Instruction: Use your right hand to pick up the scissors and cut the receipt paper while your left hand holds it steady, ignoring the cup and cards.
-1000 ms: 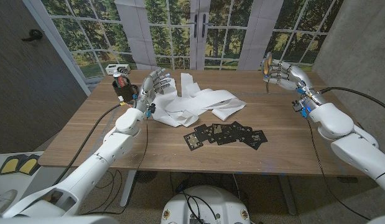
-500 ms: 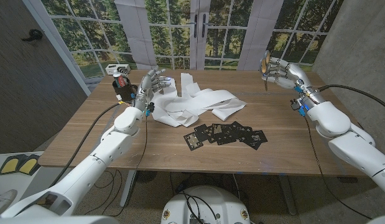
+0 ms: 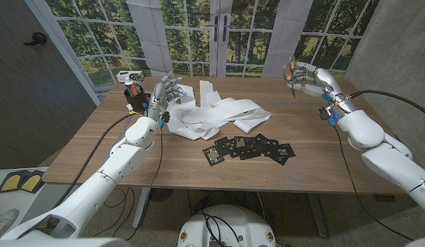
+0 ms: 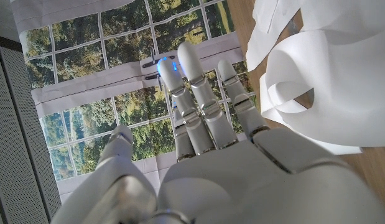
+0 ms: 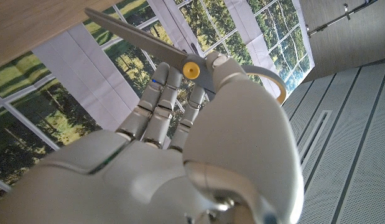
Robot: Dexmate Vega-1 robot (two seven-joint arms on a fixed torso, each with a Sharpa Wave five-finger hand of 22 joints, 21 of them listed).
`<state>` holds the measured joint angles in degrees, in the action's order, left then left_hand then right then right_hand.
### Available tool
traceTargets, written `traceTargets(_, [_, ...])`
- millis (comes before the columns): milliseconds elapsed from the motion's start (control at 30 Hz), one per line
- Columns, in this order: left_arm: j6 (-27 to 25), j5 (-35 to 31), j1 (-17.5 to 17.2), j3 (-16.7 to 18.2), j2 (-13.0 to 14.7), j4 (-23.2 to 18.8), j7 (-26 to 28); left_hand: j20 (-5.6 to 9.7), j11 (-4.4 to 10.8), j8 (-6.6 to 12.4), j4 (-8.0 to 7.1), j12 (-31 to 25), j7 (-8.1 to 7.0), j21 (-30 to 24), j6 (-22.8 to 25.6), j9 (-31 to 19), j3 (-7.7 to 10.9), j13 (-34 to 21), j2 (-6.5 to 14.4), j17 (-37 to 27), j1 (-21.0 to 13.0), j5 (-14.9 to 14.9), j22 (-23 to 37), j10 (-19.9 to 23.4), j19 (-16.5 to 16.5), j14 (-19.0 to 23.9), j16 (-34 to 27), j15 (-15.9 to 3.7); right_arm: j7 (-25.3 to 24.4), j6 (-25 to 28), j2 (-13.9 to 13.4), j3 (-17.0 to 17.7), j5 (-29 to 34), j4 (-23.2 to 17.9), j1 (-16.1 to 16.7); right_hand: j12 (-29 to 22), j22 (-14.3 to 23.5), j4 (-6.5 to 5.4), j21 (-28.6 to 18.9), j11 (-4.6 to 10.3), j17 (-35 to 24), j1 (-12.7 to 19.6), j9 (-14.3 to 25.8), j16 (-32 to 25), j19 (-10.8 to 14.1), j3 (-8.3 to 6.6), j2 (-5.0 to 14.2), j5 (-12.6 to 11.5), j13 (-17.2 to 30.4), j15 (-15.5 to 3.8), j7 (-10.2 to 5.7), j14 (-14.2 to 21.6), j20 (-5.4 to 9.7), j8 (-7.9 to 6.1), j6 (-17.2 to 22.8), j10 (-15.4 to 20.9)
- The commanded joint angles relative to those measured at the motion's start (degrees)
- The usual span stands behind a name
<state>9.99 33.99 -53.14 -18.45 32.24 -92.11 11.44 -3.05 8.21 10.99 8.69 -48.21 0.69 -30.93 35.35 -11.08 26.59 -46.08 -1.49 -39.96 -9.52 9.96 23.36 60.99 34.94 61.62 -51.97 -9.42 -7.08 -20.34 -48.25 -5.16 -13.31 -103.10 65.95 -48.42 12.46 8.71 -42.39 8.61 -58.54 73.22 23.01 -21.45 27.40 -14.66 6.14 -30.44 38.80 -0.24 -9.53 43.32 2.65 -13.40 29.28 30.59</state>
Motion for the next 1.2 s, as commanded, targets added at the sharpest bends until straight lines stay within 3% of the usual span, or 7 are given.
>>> traceTargets(33, [-0.6, 0.3, -0.3, 0.3, 0.4, -1.5, 0.2, 1.02, 0.74, -0.03, -0.33, -3.7, -0.15, -2.2, 1.3, -0.3, -0.15, -4.9, -1.2, -3.6, 0.1, 0.2, 1.5, 0.9, 3.0, 1.6, -3.3, -0.96, -0.7, -0.1, -0.3, -0.5, 2.4, 0.3, -1.0, -0.2, 0.0, -0.11, -0.5, 2.45, -0.3, 1.3, 0.2, 0.2, -0.1, -0.85, 1.75, -0.5, 6.2, -13.42, -0.08, 4.9, 2.85, 0.32, 0.7, 2.6])
traceTargets(300, [-3.8, 2.0, 1.6, -0.7, 3.7, -2.0, -6.2, 1.31, 1.28, -0.42, 1.67, -7.1, -0.19, -3.4, 1.0, -0.2, 0.50, -9.3, -3.4, -6.9, -5.2, 0.1, 2.6, 0.4, 3.4, 0.7, -6.5, -1.30, -0.9, -0.3, -0.4, -0.3, 3.0, 0.0, -1.3, -0.2, -0.1, -0.11, -0.9, 2.45, -0.6, 1.2, 0.3, 0.5, -0.3, -0.85, 1.73, -0.5, 6.1, -13.42, -0.14, 5.0, 2.85, 0.46, 1.0, 2.7])
traceTargets(433, [-4.7, 1.1, 2.2, -1.5, 5.1, -2.4, -7.6, 0.52, 1.92, -0.83, 1.90, -5.9, -0.86, -2.6, -0.8, -0.2, 0.64, -7.4, -4.6, -6.0, -8.4, 0.1, 2.5, -0.8, 1.2, -1.4, -6.0, -1.67, -0.9, -0.3, -0.6, -0.6, 3.8, 0.1, -1.9, -0.2, -0.2, -0.12, -1.1, 2.45, -0.7, 1.2, 0.4, 0.6, -0.4, -0.87, 1.74, -0.5, 6.0, -13.42, -0.23, 5.1, 2.84, 0.53, 1.0, 2.6])
traceTargets(600, [-4.3, 3.5, 2.1, -1.0, 4.5, -2.1, -9.4, 0.38, 2.57, -0.48, 1.86, -5.8, -0.89, -2.6, -0.5, -0.2, 0.29, -6.6, -6.0, -5.0, -11.0, 0.1, 2.4, -0.9, 1.0, -1.4, -6.2, -1.88, -1.8, -0.4, -0.4, -0.9, 5.5, 0.2, -2.3, -0.1, -0.2, -0.10, -1.4, 2.42, -0.9, 1.3, 0.5, 0.8, -0.5, -0.88, 1.73, -0.5, 6.0, -13.42, -0.19, 5.1, 2.87, 0.60, 1.2, 2.5])
traceTargets(733, [-4.5, 4.8, 2.2, -0.9, 4.7, -2.0, -10.7, 1.44, 3.11, 0.10, 1.79, -6.9, -0.85, -3.3, 1.4, -0.3, -0.13, -6.2, -6.9, -4.7, -14.0, 0.1, 2.4, 1.1, 2.2, 0.2, -7.4, -1.99, -1.9, -0.5, -0.4, -1.3, 6.4, 0.5, -2.7, -0.2, -0.3, -0.09, -1.6, 2.46, -1.0, 1.3, 0.5, 0.9, -0.7, -0.89, 1.72, -0.5, 5.9, -13.43, -0.23, 5.2, 2.89, 0.68, 1.3, 2.5])
traceTargets(1000, [-6.3, 3.4, 3.1, -1.8, 7.3, -3.7, -12.5, 3.21, 3.83, -0.15, 0.78, -17.2, -0.80, -6.0, 3.3, -0.6, -4.37, -18.8, -8.1, -9.2, -19.4, 0.1, 3.4, 4.1, 5.8, 2.9, -15.2, -2.29, -2.0, -0.8, -0.2, -2.4, 7.5, 1.6, -4.0, -0.2, -0.3, -0.06, -2.1, 2.51, -1.3, 1.3, 0.7, 1.2, -0.8, -0.91, 1.71, -0.5, 5.9, -13.43, -0.32, 5.3, 2.91, 0.86, 1.4, 2.5])
traceTargets(1200, [-6.6, 4.0, 3.4, -2.1, 7.9, -4.2, -14.4, 4.08, 3.97, -0.51, 0.68, -18.6, -0.89, -7.4, 2.3, -0.8, -5.73, -21.3, -8.3, -12.0, -20.5, 0.2, 4.2, 3.0, 7.2, 3.0, -18.2, -2.37, -2.2, -1.1, 0.0, -2.7, 7.9, 2.1, -4.3, -0.2, -0.4, -0.07, -2.4, 2.52, -1.5, 1.3, 0.7, 1.4, -1.0, -0.92, 1.72, -0.5, 5.8, -13.43, -0.27, 5.4, 2.91, 0.92, 1.5, 2.5])
